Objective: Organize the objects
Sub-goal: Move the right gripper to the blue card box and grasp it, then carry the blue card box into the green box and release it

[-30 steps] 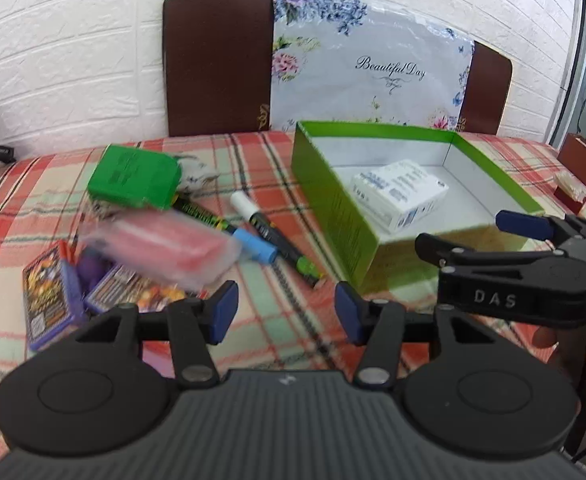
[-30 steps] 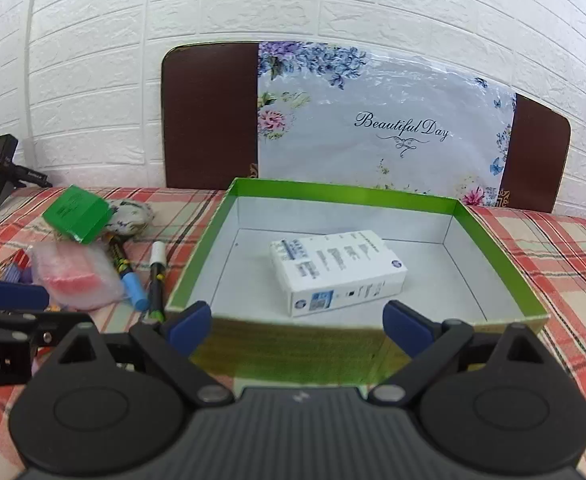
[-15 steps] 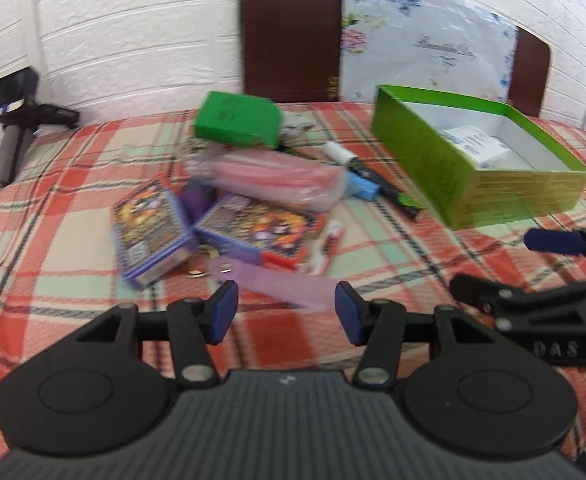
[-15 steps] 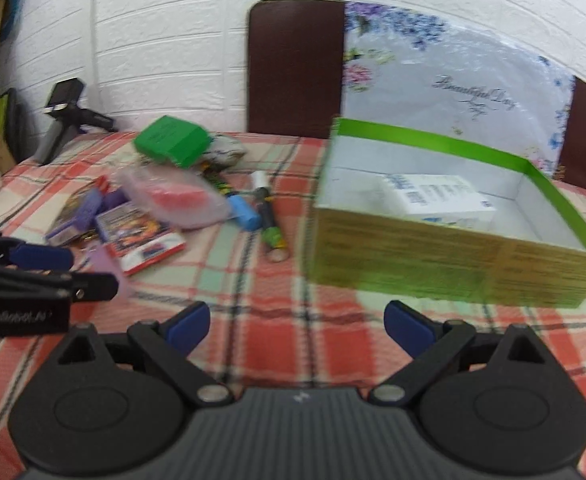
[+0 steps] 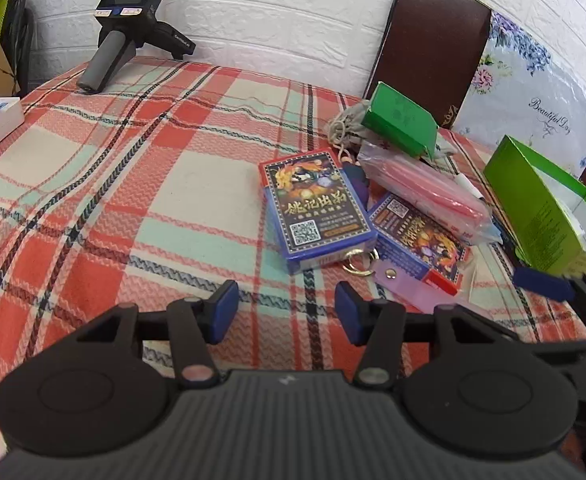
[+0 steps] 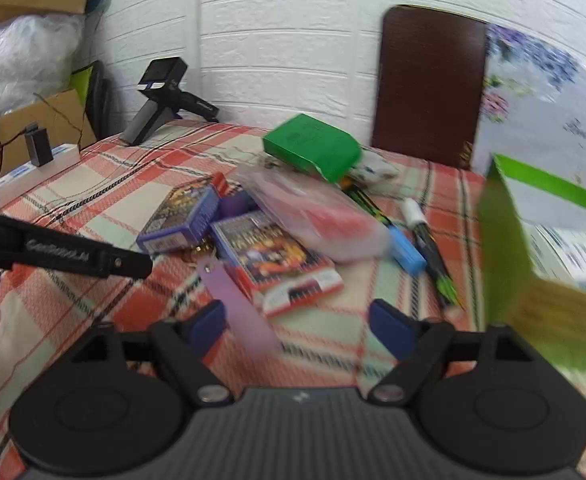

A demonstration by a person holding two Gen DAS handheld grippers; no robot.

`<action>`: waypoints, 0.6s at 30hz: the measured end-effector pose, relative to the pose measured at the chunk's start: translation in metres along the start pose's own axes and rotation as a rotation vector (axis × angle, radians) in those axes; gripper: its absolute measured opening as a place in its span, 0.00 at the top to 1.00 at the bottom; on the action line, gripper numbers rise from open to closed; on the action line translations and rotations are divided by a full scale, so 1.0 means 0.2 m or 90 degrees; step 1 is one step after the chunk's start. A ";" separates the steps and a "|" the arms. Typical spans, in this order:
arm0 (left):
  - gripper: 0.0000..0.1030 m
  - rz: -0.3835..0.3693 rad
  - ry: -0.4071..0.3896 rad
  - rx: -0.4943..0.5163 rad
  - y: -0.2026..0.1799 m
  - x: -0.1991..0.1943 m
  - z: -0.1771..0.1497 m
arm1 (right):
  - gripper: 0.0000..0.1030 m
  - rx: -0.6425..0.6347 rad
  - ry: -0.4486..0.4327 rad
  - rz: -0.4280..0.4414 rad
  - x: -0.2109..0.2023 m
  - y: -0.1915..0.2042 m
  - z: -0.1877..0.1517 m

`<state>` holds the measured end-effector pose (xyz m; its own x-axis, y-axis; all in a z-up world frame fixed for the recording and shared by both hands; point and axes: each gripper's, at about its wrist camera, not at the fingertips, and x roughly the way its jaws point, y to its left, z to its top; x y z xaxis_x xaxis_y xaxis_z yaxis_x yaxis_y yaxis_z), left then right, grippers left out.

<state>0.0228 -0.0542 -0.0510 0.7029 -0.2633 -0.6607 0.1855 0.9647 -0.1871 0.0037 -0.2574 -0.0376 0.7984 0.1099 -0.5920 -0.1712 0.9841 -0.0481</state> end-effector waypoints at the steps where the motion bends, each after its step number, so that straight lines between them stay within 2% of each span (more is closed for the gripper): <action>1: 0.46 0.001 0.000 0.002 0.00 0.00 0.00 | 0.04 -0.012 0.002 0.006 0.05 0.01 0.02; 3: 0.46 0.002 0.002 0.009 -0.01 0.00 0.00 | 0.09 -0.029 0.011 0.006 0.14 0.02 0.04; 4: 0.46 0.002 0.003 0.012 -0.01 0.00 0.00 | 0.11 -0.020 0.016 0.025 0.17 0.01 0.05; 5: 0.46 0.000 0.005 0.012 0.00 -0.01 -0.01 | 0.16 0.009 0.015 0.041 0.17 -0.01 0.05; 6: 0.46 -0.002 0.007 0.012 0.00 -0.01 -0.01 | 0.29 0.032 0.013 0.043 0.17 -0.03 0.04; 9: 0.45 -0.006 0.013 0.016 0.00 -0.02 -0.01 | 0.37 0.060 0.016 0.083 0.10 -0.10 0.00; 13: 0.44 -0.042 0.031 0.030 -0.04 -0.05 -0.03 | 0.38 0.031 0.008 0.074 -0.08 -0.15 -0.11; 16: 0.44 -0.097 0.041 0.053 -0.13 -0.07 -0.02 | 0.40 0.020 0.007 0.083 -0.25 -0.22 -0.19; 18: 0.40 -0.135 0.040 0.083 -0.22 -0.10 -0.02 | 0.40 -0.012 0.011 0.061 -0.35 -0.24 -0.25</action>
<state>-0.0015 -0.0907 -0.0330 0.5958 -0.4554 -0.6615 0.4139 0.8800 -0.2330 -0.0734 -0.3200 -0.0343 0.7678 0.2014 -0.6082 -0.2573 0.9663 -0.0047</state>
